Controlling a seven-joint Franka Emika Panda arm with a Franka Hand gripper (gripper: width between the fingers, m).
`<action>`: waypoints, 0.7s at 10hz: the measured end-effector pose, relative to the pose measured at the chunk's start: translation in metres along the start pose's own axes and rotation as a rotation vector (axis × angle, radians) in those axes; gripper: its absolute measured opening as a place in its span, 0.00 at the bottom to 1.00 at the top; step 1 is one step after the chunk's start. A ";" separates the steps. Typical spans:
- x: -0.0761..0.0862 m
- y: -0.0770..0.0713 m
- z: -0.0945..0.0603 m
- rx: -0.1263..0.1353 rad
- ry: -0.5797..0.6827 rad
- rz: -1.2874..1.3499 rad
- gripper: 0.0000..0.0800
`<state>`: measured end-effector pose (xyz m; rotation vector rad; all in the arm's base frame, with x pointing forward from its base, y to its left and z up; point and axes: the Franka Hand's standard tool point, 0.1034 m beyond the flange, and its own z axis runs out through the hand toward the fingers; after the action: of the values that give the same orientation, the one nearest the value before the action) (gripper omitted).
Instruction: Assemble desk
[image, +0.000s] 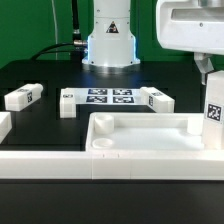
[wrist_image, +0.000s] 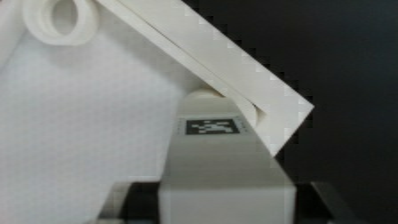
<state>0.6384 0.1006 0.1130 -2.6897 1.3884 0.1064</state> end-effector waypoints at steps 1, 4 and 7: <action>0.000 0.000 0.000 0.000 0.000 -0.005 0.52; -0.003 0.002 0.001 -0.045 -0.002 -0.241 0.78; -0.002 0.001 0.000 -0.055 0.005 -0.490 0.81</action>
Offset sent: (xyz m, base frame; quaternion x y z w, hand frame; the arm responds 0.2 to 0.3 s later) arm 0.0023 -0.0019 0.0017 -0.0880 0.0129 -0.2026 0.9752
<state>0.6361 0.1015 0.1130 -2.9829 0.7000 0.0936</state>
